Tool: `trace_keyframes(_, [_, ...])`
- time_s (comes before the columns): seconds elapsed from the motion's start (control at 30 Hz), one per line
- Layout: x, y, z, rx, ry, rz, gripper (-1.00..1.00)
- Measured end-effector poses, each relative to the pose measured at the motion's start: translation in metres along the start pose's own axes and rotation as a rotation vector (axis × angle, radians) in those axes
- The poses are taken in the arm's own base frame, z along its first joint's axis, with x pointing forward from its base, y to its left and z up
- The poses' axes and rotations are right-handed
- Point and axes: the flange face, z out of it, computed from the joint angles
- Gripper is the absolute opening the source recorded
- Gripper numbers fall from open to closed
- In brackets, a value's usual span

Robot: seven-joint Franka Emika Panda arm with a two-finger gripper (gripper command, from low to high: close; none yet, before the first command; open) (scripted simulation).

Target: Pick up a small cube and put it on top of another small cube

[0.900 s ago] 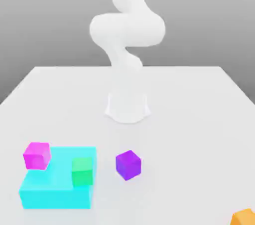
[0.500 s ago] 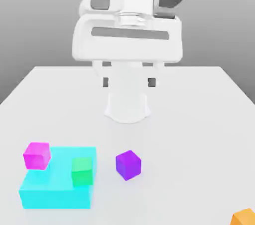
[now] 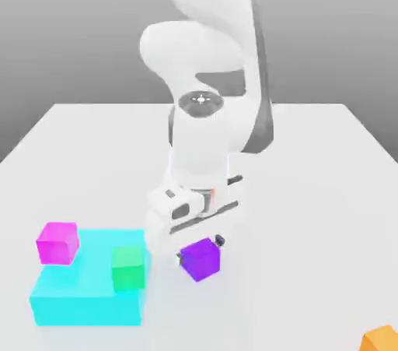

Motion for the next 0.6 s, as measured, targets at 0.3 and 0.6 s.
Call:
trace_keyframes(0.3, [0.002, -0.001, -0.020, -0.001, -0.001, 0.001, -1.00])
trace_keyframes(0.6, [0.037, 0.017, -0.091, 0.003, 0.000, 0.175, -1.00])
